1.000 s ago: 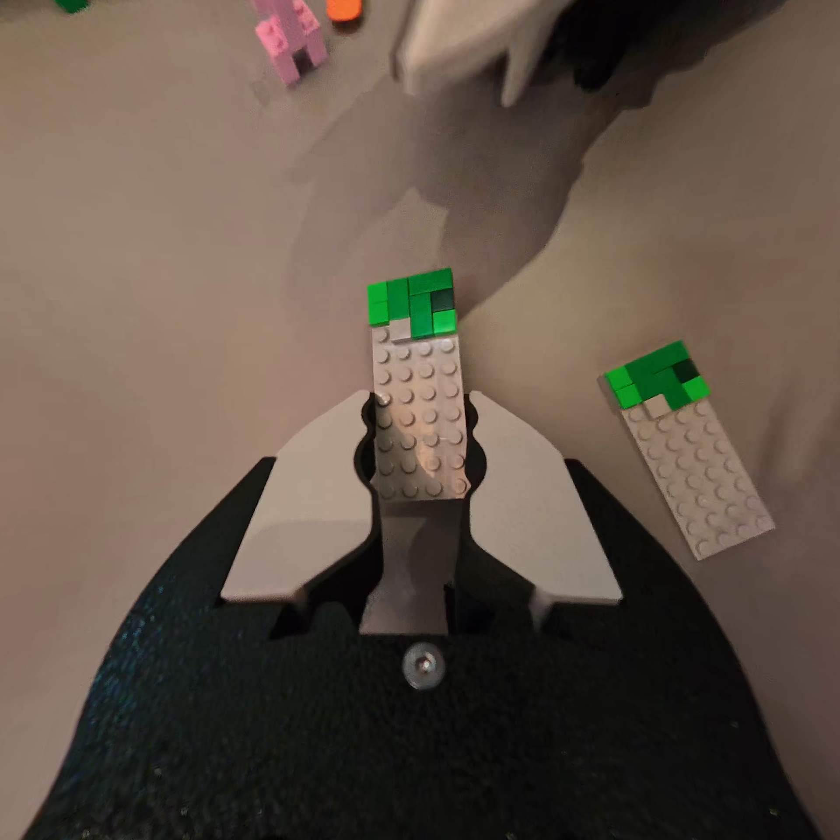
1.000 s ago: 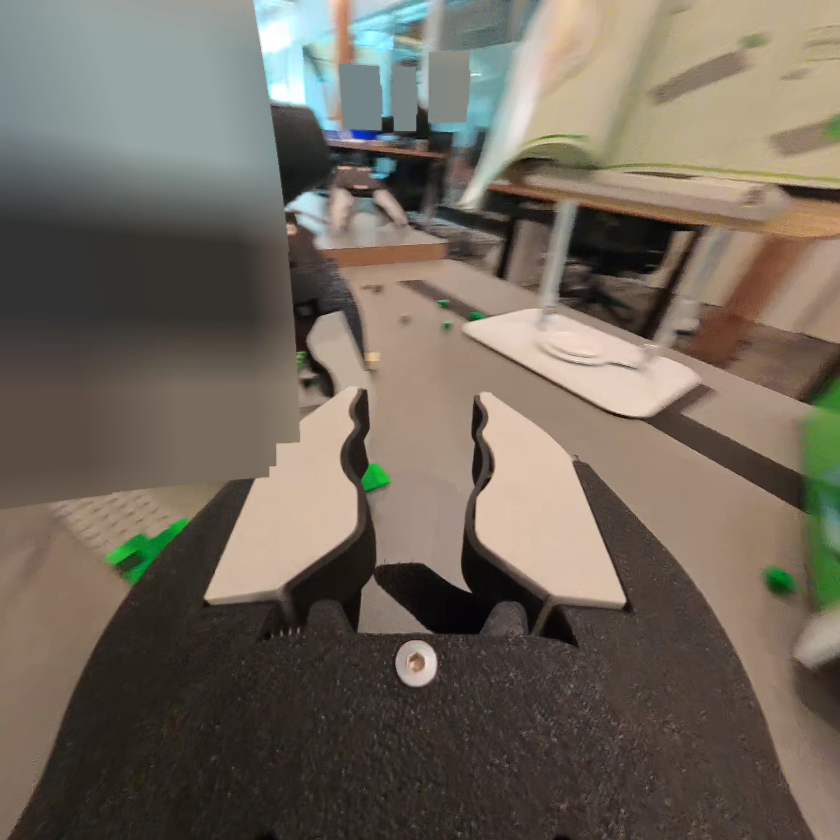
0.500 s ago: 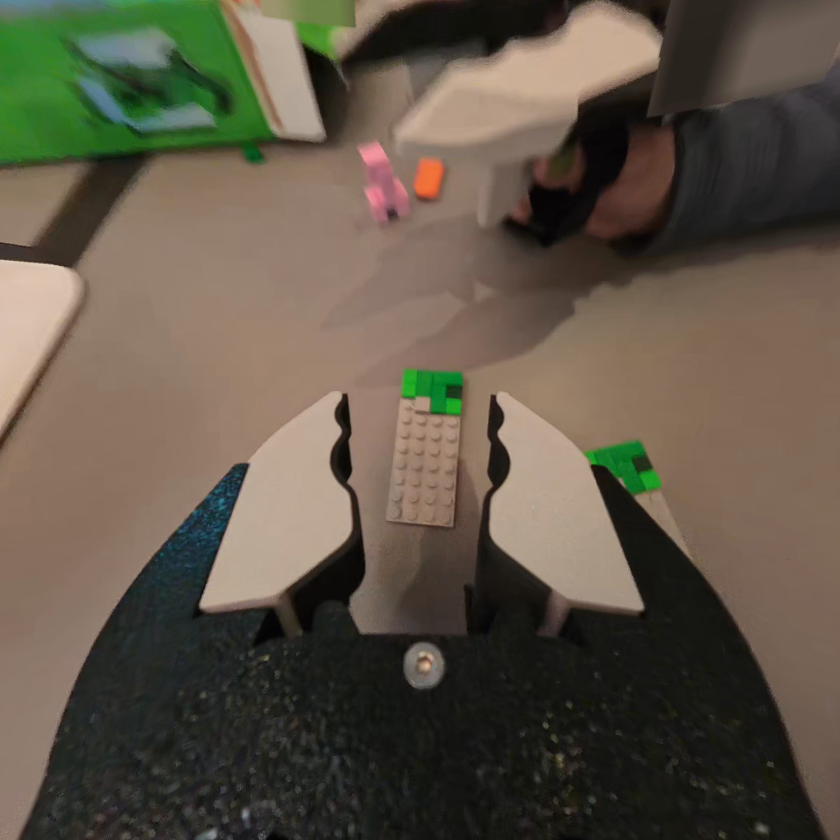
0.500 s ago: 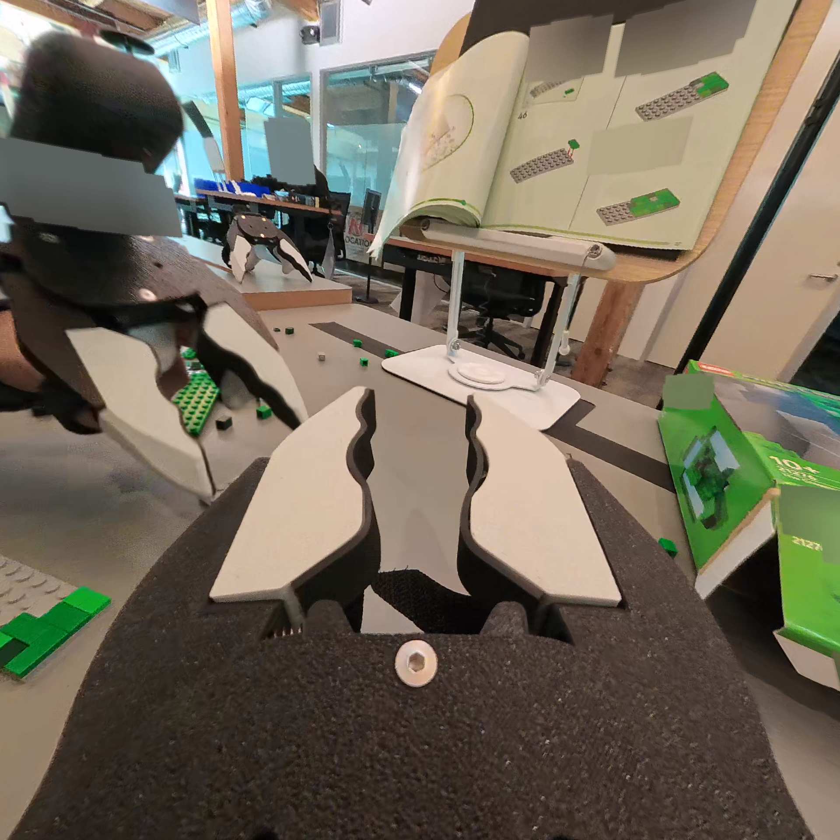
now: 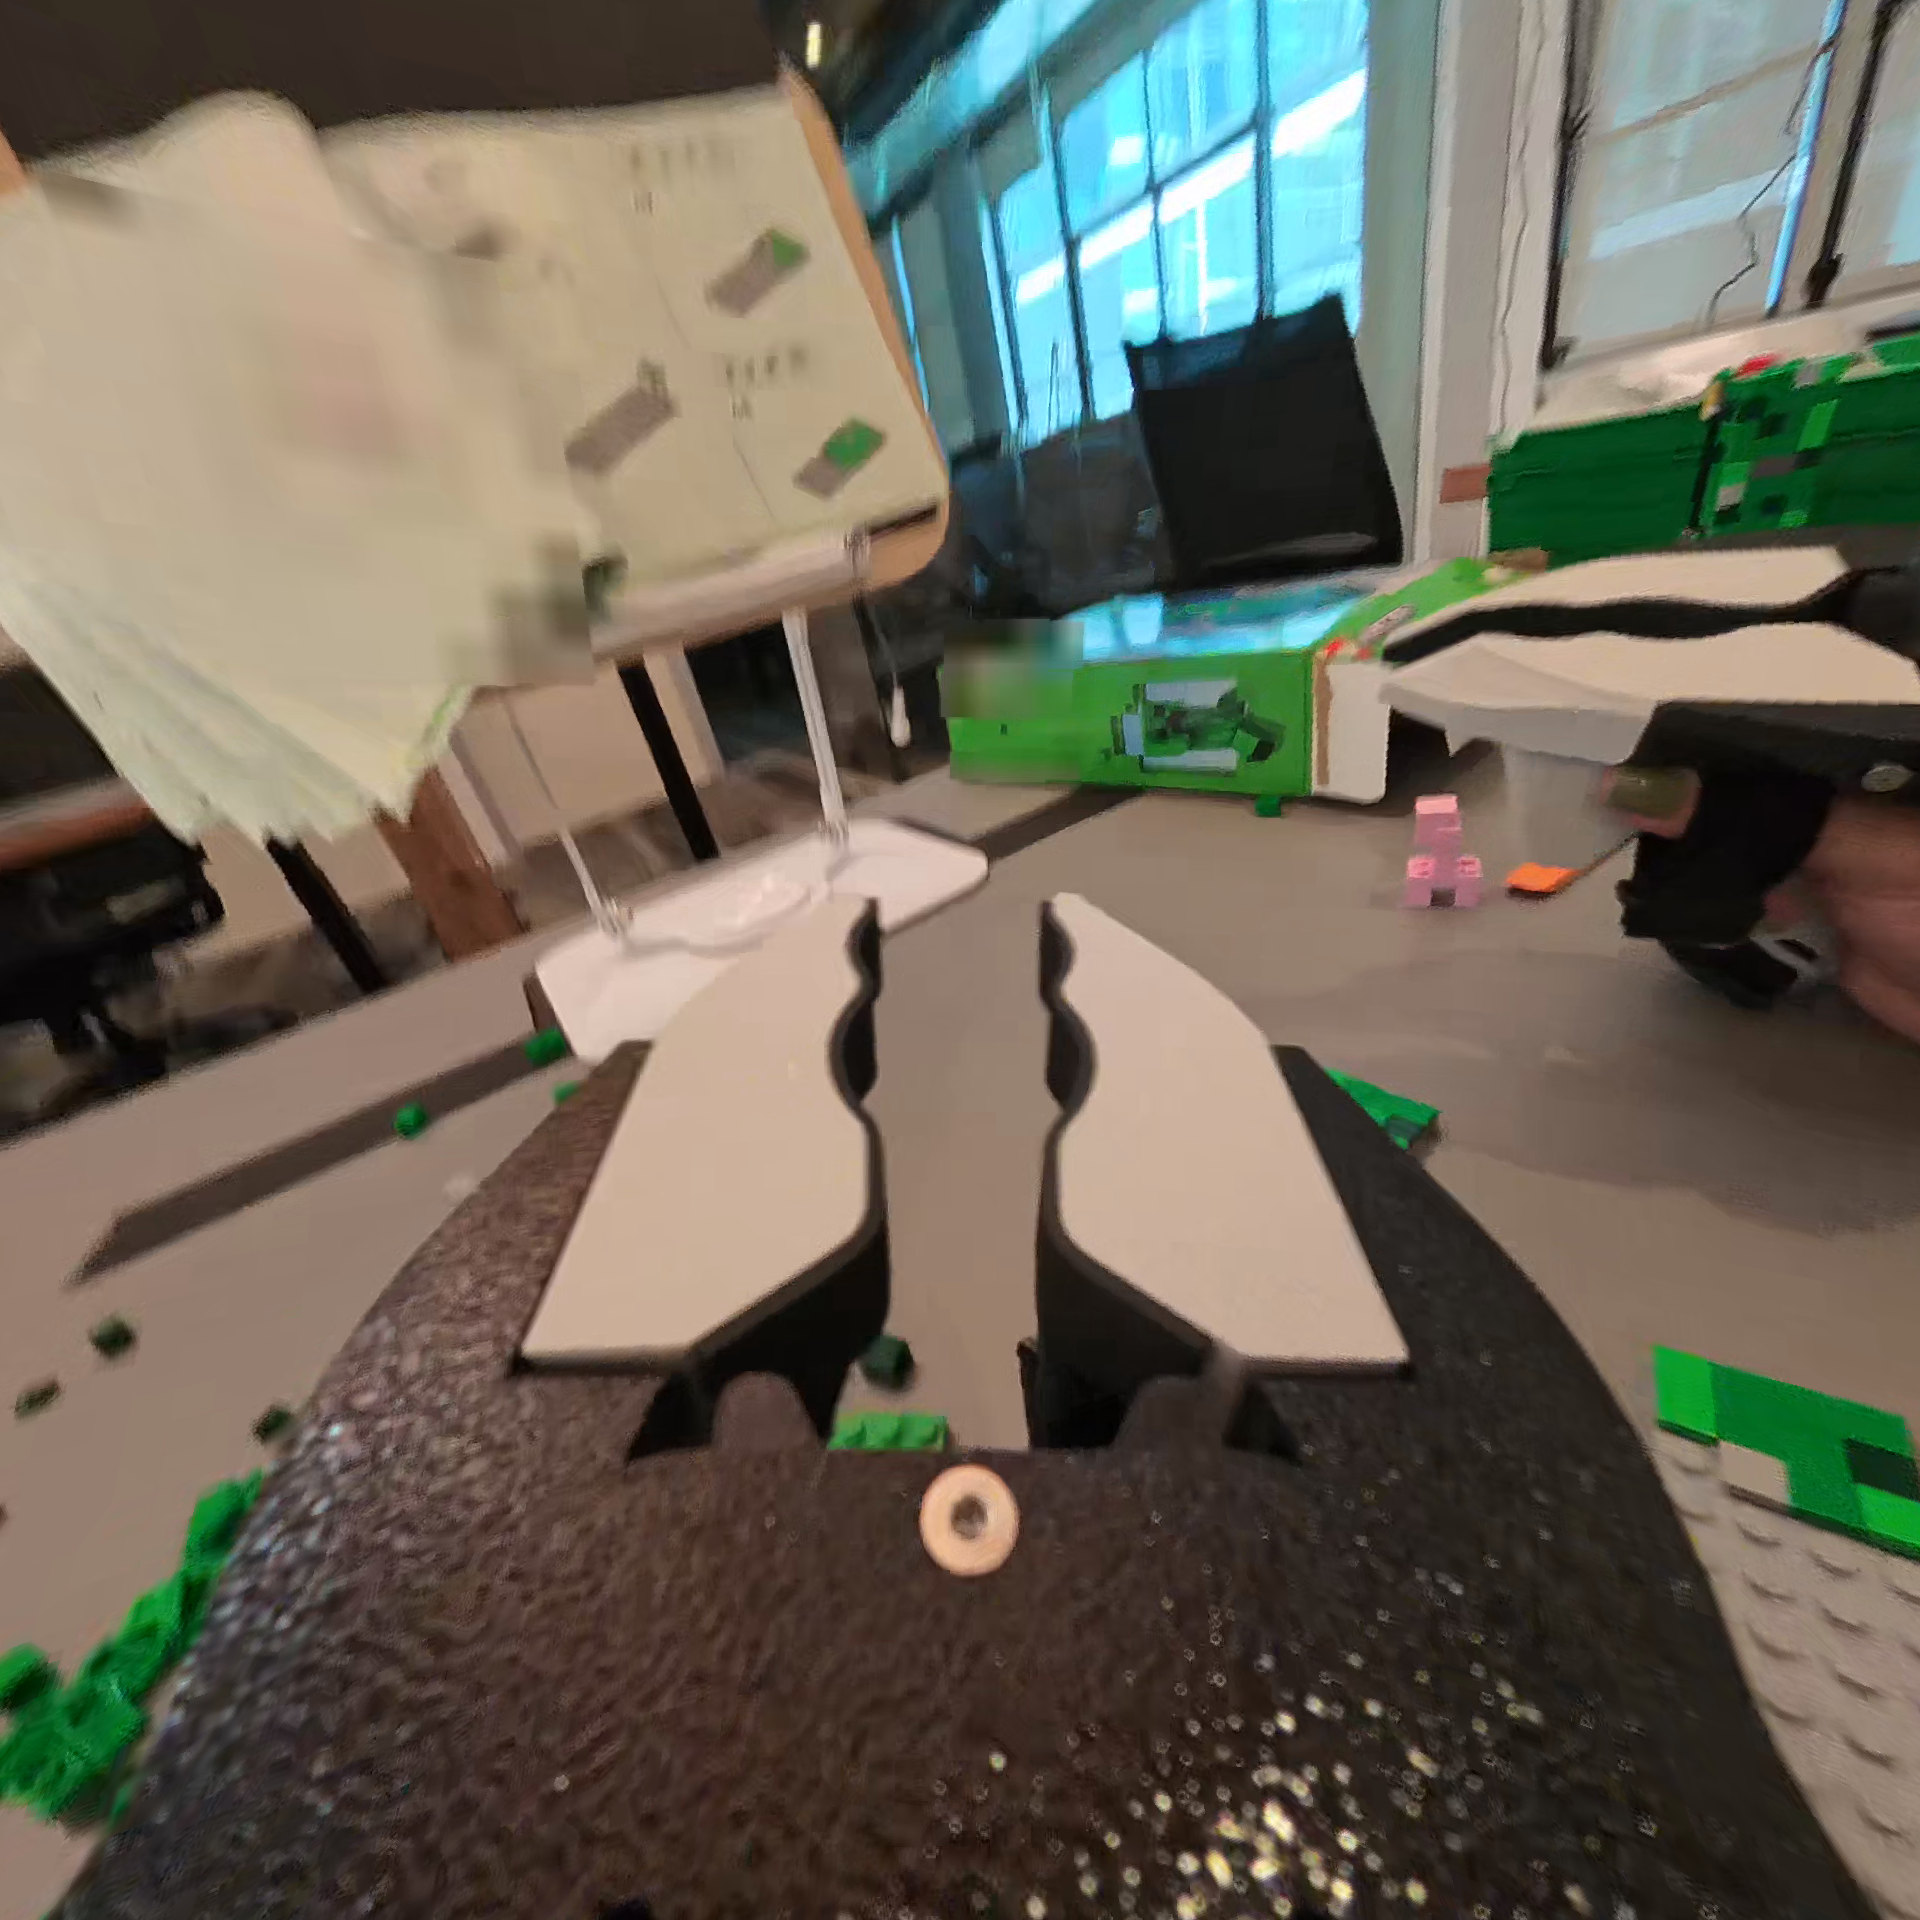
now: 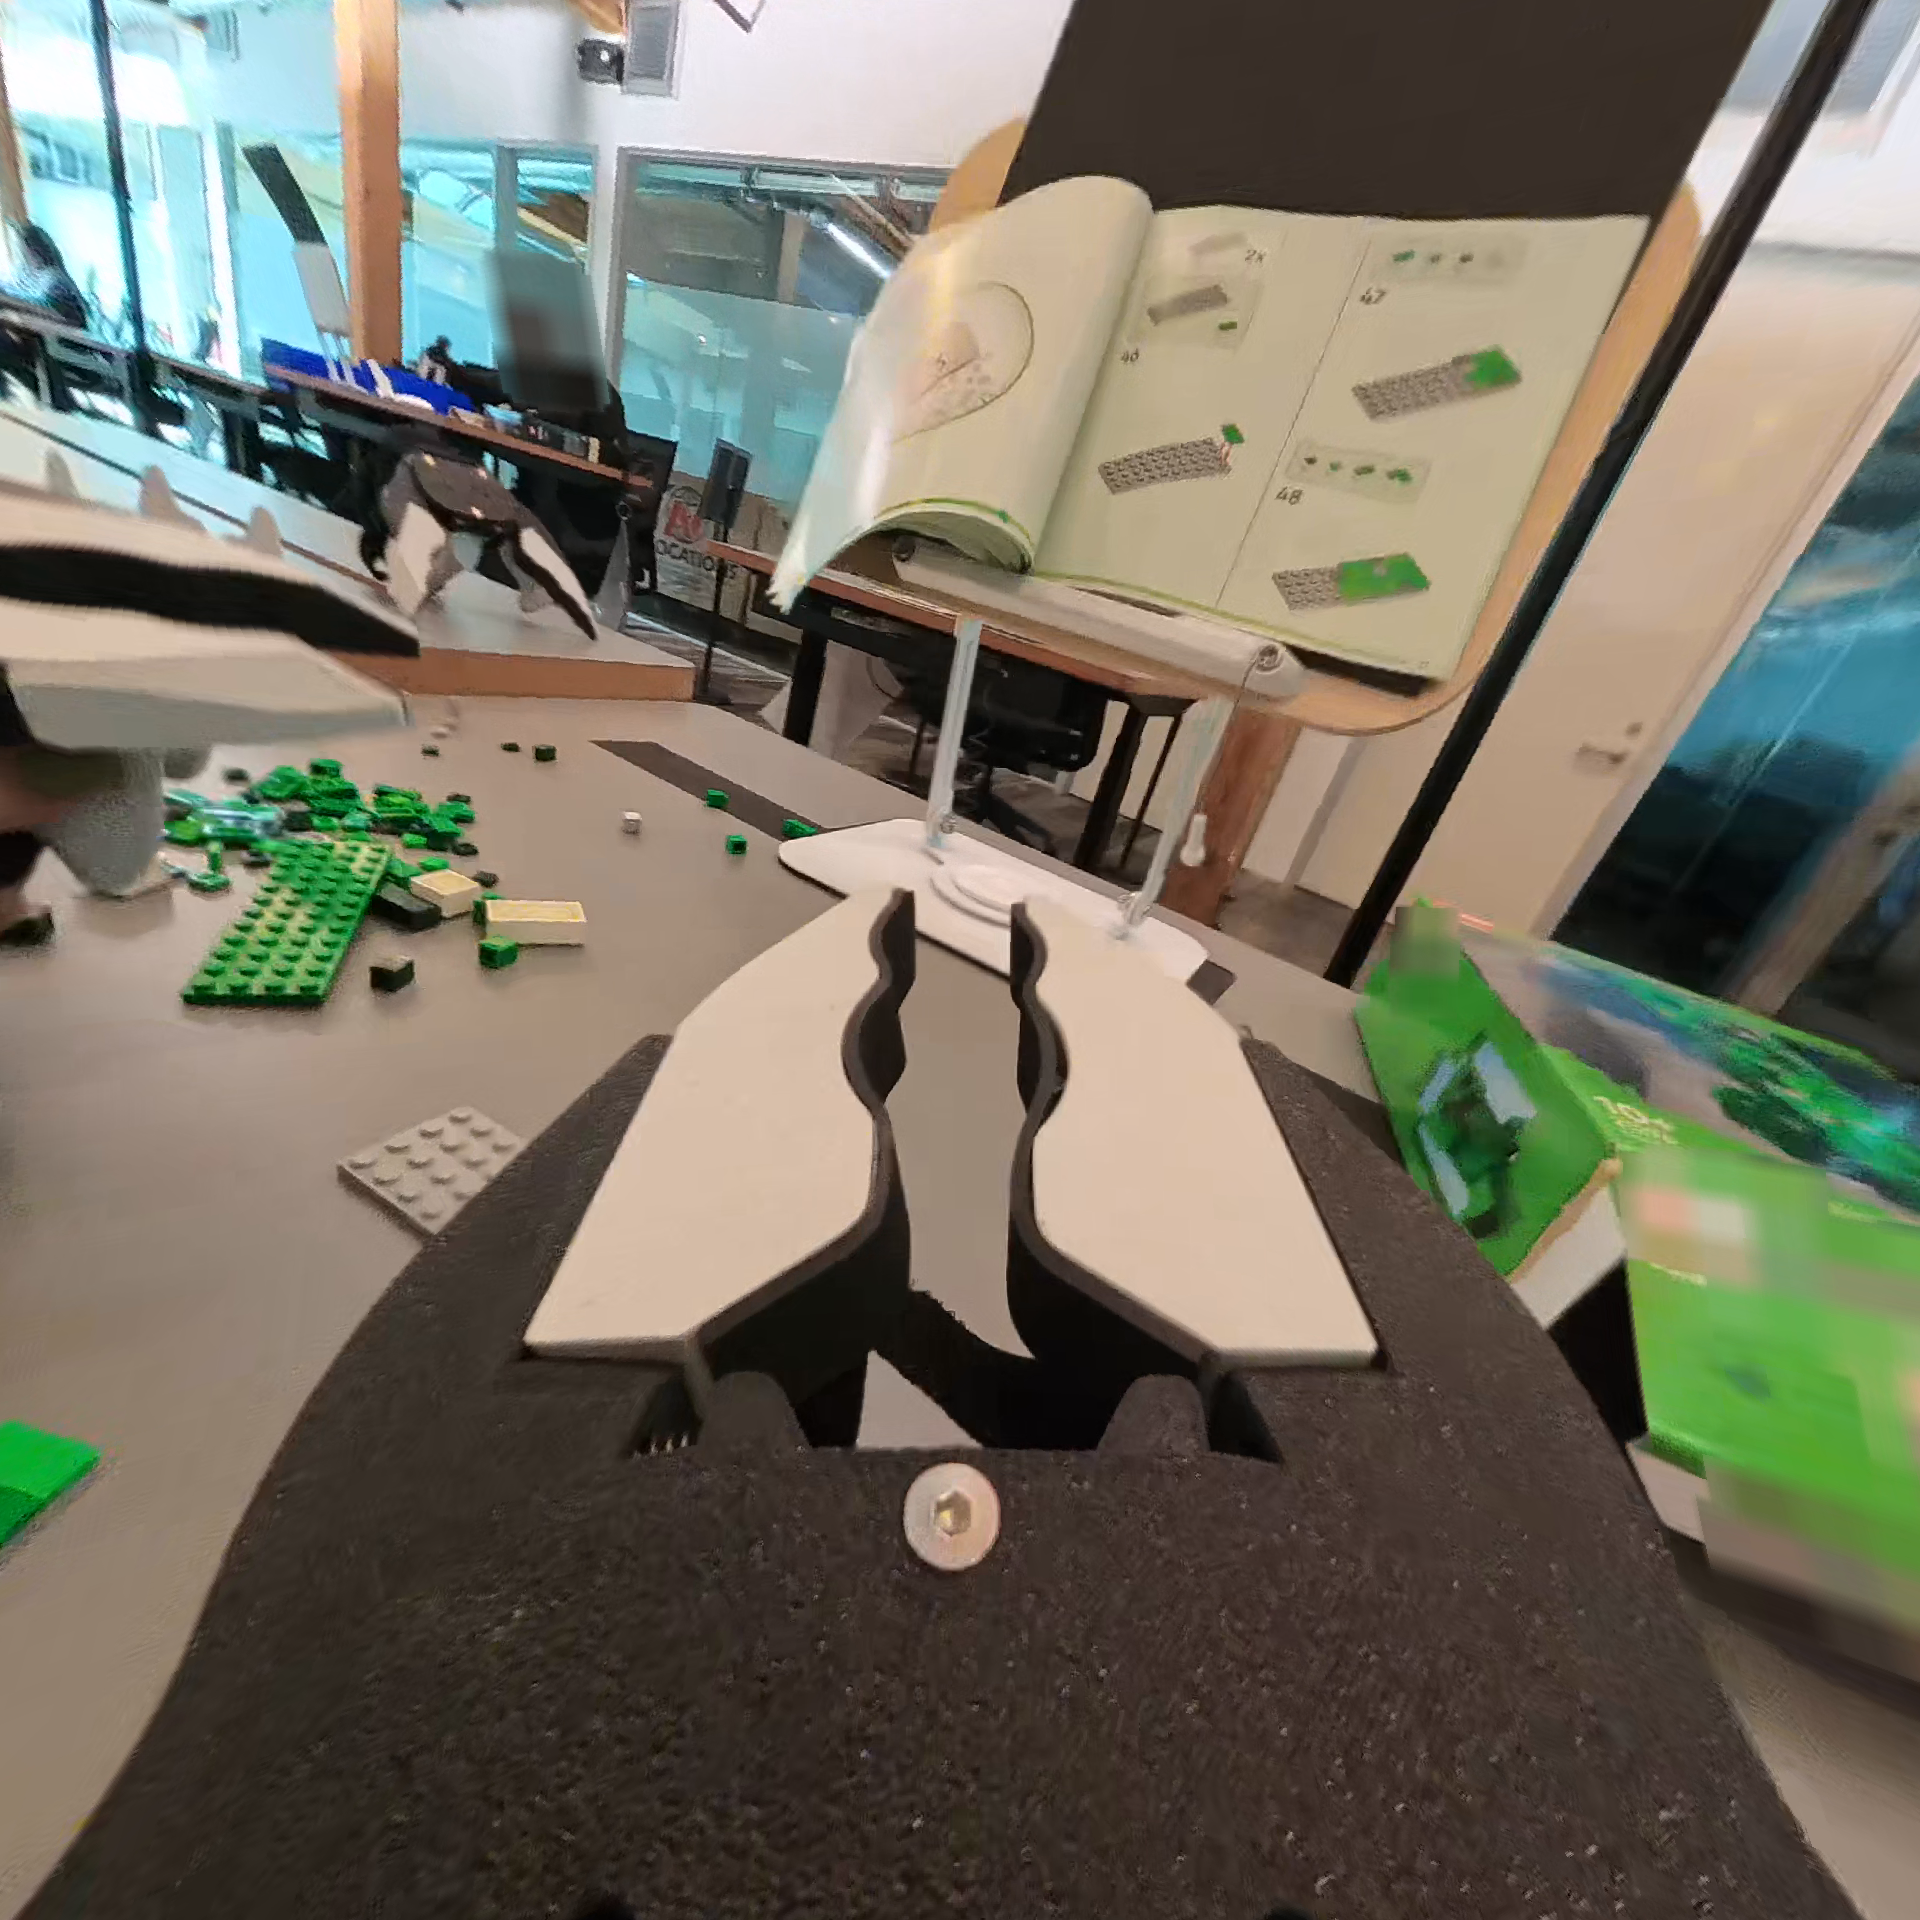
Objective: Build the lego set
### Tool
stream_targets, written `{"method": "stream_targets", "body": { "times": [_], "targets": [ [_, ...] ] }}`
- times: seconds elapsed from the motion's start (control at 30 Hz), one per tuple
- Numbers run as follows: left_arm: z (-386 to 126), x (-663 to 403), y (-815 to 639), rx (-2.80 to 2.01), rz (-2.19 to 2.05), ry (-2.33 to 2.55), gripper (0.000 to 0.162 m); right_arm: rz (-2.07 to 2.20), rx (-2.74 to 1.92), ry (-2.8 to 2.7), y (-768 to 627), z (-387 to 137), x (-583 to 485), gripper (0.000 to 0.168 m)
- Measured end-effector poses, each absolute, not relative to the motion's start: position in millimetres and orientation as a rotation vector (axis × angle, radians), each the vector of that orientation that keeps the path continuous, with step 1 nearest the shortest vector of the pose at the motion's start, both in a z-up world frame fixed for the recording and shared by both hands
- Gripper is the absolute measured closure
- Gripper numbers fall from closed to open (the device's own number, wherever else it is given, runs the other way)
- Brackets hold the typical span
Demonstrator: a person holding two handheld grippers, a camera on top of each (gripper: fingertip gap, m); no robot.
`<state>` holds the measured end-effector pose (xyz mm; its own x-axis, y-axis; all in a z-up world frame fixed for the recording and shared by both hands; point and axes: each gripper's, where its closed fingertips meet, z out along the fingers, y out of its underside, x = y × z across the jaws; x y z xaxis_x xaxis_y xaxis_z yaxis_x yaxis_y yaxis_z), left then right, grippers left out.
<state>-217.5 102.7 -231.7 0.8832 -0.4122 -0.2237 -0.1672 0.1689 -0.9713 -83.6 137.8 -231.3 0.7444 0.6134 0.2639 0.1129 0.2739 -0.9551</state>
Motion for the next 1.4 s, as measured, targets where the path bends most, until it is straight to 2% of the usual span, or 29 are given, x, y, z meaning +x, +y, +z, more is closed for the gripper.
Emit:
{"method": "stream_targets", "body": {
  "times": [0.07,0.17,0.37,0.5,1.07,1.4],
  "targets": [
    [-215,-217,94,-1.252,-0.14,0.508,0.151,0.38,-1.254,-0.734,131,-233,-88,0.157],
    [-222,-213,98,-1.291,-0.113,0.526,0.149,0.388,-1.214,-0.785,123,-232,-93,0.166],
    [-233,-210,104,-1.368,-0.152,0.537,0.161,0.381,-1.242,-0.811,123,-238,-96,0.168],
    [-243,-215,114,-1.463,-0.162,0.475,0.162,0.36,-1.238,-0.825,123,-238,-96,0.168],
    [-257,-189,100,-1.473,-0.143,0.729,0.162,0.406,-1.246,-0.868,124,-243,-104,0.168],
    [-254,-189,96,-1.491,-0.265,0.696,0.162,0.399,-1.243,-0.918,122,-248,-109,0.168]
  ]
}}
